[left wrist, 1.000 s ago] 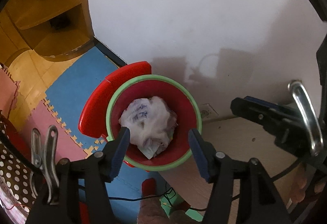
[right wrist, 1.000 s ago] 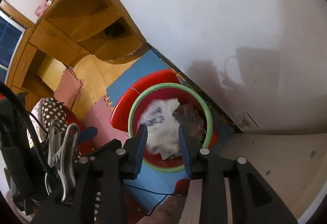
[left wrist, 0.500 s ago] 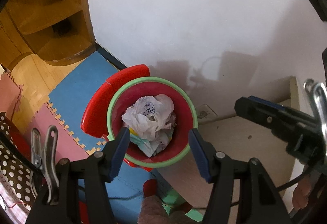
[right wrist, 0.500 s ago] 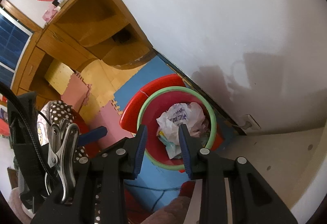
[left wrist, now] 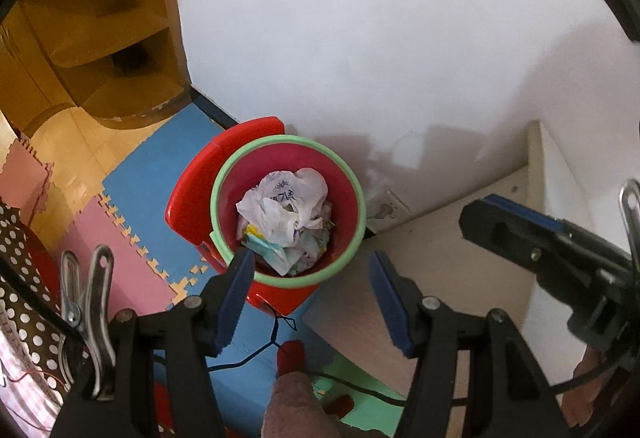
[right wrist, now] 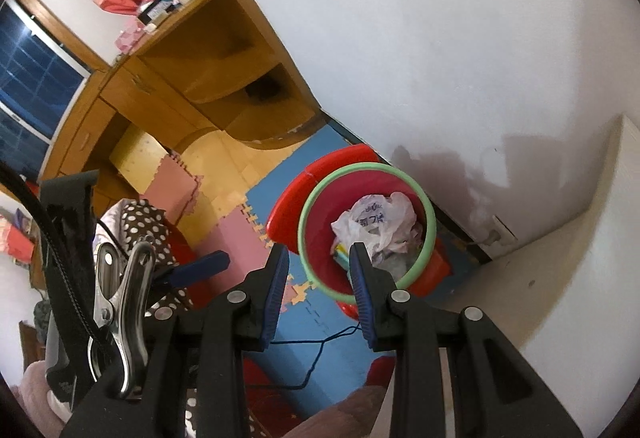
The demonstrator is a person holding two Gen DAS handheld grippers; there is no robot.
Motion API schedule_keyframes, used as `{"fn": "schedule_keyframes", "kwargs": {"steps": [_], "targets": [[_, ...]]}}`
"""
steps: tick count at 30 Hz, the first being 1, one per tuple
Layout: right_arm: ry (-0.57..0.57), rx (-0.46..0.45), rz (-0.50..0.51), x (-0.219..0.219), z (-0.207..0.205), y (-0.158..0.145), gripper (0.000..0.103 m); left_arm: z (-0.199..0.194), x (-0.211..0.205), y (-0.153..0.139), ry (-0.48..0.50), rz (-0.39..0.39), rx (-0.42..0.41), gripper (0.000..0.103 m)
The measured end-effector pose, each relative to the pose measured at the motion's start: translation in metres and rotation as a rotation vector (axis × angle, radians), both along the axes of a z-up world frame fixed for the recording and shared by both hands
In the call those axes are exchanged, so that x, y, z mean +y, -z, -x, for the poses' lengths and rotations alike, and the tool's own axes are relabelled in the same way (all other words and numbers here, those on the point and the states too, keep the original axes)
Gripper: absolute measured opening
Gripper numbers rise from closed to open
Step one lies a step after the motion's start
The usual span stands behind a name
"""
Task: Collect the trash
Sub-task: 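Move both open tools from the bucket back over the table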
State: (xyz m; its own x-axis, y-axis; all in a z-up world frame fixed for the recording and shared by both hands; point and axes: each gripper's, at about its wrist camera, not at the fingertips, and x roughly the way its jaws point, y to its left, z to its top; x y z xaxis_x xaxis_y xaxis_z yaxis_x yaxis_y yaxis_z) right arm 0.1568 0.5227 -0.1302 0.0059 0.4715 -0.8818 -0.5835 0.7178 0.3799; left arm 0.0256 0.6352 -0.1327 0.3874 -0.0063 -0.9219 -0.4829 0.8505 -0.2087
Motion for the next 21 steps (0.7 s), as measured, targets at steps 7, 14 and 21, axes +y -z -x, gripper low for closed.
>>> {"fn": "schedule_keyframes", "kwargs": {"steps": [7, 14, 21], "targets": [[0.005, -0.023, -0.066, -0.031, 0.028, -0.033, 0.032, 0.026, -0.028, -0.035, -0.004, -0.045, -0.044, 0.063], [0.015, -0.057, -0.125, -0.068, 0.057, -0.067, 0.032, 0.058, -0.061, -0.070, 0.009, -0.090, -0.071, 0.063], [0.045, -0.085, -0.172, -0.116, 0.084, -0.099, 0.032, 0.082, -0.108, -0.100, 0.052, -0.116, -0.101, 0.063]]}}
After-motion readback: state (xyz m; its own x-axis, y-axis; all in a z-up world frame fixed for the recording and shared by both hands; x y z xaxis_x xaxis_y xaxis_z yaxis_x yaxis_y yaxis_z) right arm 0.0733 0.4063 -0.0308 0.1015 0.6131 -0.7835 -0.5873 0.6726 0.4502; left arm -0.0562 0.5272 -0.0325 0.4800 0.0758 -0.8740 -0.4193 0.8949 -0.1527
